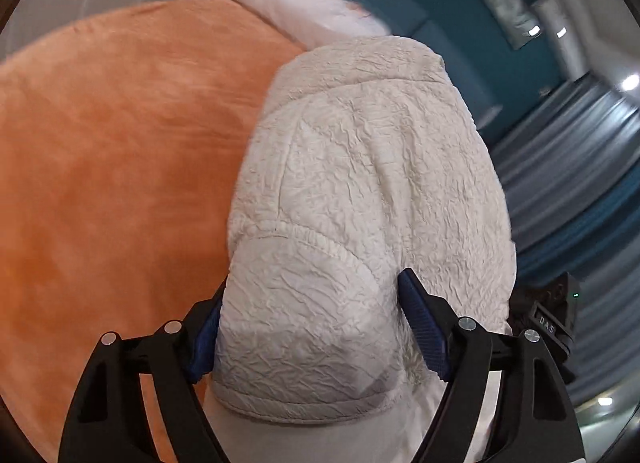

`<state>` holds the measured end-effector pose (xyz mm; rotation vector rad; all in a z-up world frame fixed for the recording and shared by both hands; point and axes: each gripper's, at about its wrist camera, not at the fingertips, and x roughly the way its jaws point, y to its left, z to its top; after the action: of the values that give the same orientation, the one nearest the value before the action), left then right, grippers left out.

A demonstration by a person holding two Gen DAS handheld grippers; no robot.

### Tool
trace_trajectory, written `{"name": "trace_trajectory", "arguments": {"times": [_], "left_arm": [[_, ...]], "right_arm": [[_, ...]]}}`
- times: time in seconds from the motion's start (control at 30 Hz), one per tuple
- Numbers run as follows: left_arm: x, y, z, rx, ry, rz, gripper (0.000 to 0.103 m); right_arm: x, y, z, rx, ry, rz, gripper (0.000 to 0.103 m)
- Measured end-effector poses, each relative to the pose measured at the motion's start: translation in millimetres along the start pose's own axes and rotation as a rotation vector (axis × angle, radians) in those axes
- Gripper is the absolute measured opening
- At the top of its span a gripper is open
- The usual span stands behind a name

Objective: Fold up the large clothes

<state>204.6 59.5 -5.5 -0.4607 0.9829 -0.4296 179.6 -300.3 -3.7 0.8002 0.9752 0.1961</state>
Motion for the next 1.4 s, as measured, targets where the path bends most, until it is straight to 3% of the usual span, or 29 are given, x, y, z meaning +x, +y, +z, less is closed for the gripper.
{"name": "trace_trajectory", "arguments": {"times": [0.03, 0.1, 0.13, 0.23, 0.27, 0.33, 0.37, 0.4, 0.5, 0.6, 0.67, 0.87, 1.27, 1.4], "left_arm": [[9.8, 3.5, 2.5, 0.004, 0.025, 0.051, 0.077], [4.0, 4.6, 9.4, -0.016, 0.035, 0.057, 0.076], [-8.8, 0.1, 13.0, 0.008, 0.017, 0.083, 0.074], [-45.1, -26.5, 21.6, 0.127, -0.074, 0.194, 0.077], [-56.6, -40.6, 25.2, 0.186, -0.104, 0.228, 0.077], [-60.8, -74.3, 32.2, 0.302, -0.134, 0.294, 0.077], [-54.8, -89.7, 33.6, 0.341, -0.138, 0.321, 0.078], [-48.7, -97.8, 38.0, 0.371, -0.144, 0.341, 0.078], [-15.3, -108.5, 47.1, 0.405, -0.11, 0.339, 0.078], [33.7, -103.6, 47.4, 0.405, -0.024, 0.417, 0.078], [54.2, -90.6, 37.6, 0.4, 0.002, 0.424, 0.083], [73.3, -70.6, 28.7, 0.348, -0.006, 0.408, 0.094], [95.6, -78.7, 13.6, 0.406, -0.056, 0.483, 0.097], [88.1, -77.3, 14.6, 0.411, -0.061, 0.47, 0.097]], "right_arm": [[10.8, -14.0, -2.7, 0.027, 0.033, -0.058, 0.059], [0.8, -26.8, -9.7, 0.098, 0.022, -0.03, 0.062], [-11.0, -22.2, -11.5, 0.093, 0.0, -0.046, 0.063], [-54.7, 6.4, -23.8, -0.029, -0.062, -0.212, 0.064], [-68.1, 23.3, -24.3, -0.092, -0.106, -0.281, 0.06], [-79.5, 48.9, -27.2, -0.175, -0.153, -0.328, 0.048], [-79.0, 66.3, -25.6, -0.22, -0.174, -0.335, 0.035], [-75.6, 77.3, -24.2, -0.258, -0.178, -0.337, 0.021], [-39.5, 93.6, -17.7, -0.344, -0.12, -0.369, 0.002], [2.0, 74.0, -4.4, -0.318, -0.061, -0.447, 0.0], [19.3, 55.6, -3.3, -0.292, -0.043, -0.464, 0.0], [39.5, 30.2, -1.5, -0.247, -0.031, -0.425, 0.0], [47.6, 28.3, -11.5, -0.28, -0.036, -0.431, 0.0], [36.8, 39.1, -10.3, -0.3, -0.002, -0.454, 0.0]]}}
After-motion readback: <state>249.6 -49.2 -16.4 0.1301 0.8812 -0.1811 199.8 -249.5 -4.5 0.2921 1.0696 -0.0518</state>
